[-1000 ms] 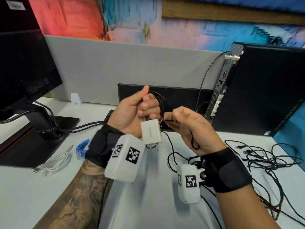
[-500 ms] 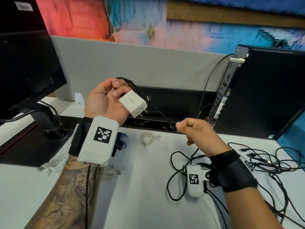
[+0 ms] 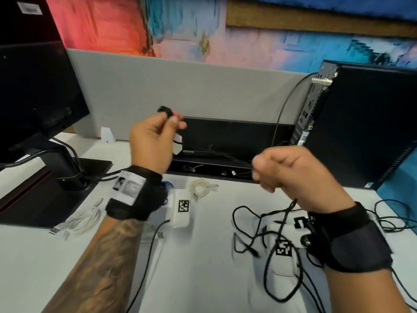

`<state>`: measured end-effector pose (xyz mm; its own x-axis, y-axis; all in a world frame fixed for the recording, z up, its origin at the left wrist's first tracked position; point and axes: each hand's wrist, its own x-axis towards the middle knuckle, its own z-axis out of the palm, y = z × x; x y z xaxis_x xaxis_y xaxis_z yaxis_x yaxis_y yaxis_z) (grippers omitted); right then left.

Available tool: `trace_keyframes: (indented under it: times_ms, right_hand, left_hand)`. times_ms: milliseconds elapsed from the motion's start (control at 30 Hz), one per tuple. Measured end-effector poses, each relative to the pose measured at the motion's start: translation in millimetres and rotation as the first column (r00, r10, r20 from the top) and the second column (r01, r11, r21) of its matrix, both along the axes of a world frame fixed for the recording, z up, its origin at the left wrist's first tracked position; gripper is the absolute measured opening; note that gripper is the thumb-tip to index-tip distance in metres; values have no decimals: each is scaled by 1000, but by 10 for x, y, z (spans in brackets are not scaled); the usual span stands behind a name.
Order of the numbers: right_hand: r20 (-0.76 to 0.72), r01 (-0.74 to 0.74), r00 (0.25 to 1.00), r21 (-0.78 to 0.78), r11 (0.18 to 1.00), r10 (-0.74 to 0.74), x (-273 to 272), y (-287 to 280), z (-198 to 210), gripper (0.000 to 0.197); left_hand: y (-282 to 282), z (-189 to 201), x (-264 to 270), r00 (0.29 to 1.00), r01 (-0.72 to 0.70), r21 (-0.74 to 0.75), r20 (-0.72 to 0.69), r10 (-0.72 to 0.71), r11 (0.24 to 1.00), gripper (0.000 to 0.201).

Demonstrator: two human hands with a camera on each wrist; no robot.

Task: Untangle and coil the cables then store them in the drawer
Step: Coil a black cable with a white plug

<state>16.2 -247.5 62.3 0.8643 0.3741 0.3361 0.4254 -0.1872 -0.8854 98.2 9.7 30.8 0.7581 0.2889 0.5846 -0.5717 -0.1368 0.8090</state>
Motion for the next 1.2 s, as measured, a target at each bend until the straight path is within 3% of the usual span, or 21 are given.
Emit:
trace_keyframes:
  times_ms: [100, 167, 267, 367, 467, 567, 667, 767, 800, 900, 1000, 1033, 1100, 1133, 1200]
  right_hand:
    - [-7, 46, 999, 384, 922, -47, 65, -110, -8, 29]
    - [-31, 118, 992, 529, 840, -120, 96, -180, 8, 24]
    - [-41, 185, 977, 645, 742, -209, 149, -274, 6, 26]
    - [-104, 297, 944, 674, 677, -312, 239, -340, -82, 27]
    - [-135, 506, 844, 521, 688, -519, 331, -380, -223, 23]
    - [79, 655, 733, 185, 733, -675, 374, -297, -362, 18]
    - [203, 565, 817, -87, 821, -540, 349, -93, -397, 20]
    - [89, 310, 951, -300, 902, -297, 228, 164, -342, 25]
    - [63, 250, 968, -344, 905, -244, 187, 236, -313, 26]
    - [47, 194, 980, -415, 889, -192, 76, 337, -200, 29]
    - [30, 149, 988, -431, 890, -151, -6, 308, -112, 28]
    - [30, 134, 991, -421, 897, -134, -33, 301, -83, 26]
    - [51, 145, 989, -382, 913, -136, -77, 275, -16, 23]
    - [67, 164, 986, -345, 924, -150, -86, 249, 22, 22]
    - [72, 204, 979, -237, 950, -192, -88, 163, 89, 19]
  left_hand:
    - [-226, -103, -87, 985, 132, 299, -145, -92, 945, 21]
    - [-368, -87, -188, 940, 289, 405, -292, -176, 868, 19]
    - [-566, -18, -363, 822, 533, 407, -454, -342, 741, 33]
    - [-690, 41, -481, 703, 686, 338, -537, -467, 644, 38]
    - [-698, 138, -553, 498, 825, 51, -538, -680, 563, 23]
    - [-632, 271, -579, 309, 856, -316, -324, -894, 410, 12]
    - [-515, 344, -504, 313, 769, -590, 10, -950, 247, 16]
    - [-372, 343, -355, 426, 678, -724, 249, -870, 125, 19]
    - [-335, 328, -307, 480, 661, -736, 266, -836, 145, 22]
    - [-285, 285, -209, 677, 592, -718, 197, -709, 366, 29]
    - [-308, 238, -167, 792, 515, -664, 129, -596, 542, 21]
    - [-329, 207, -164, 837, 476, -593, 80, -541, 650, 20]
    - [-390, 141, -198, 929, 345, -278, -32, -367, 897, 19]
    - [-427, 100, -225, 957, 278, -76, -66, -283, 957, 18]
    - [-492, 59, -281, 964, 255, 188, -127, -234, 948, 17]
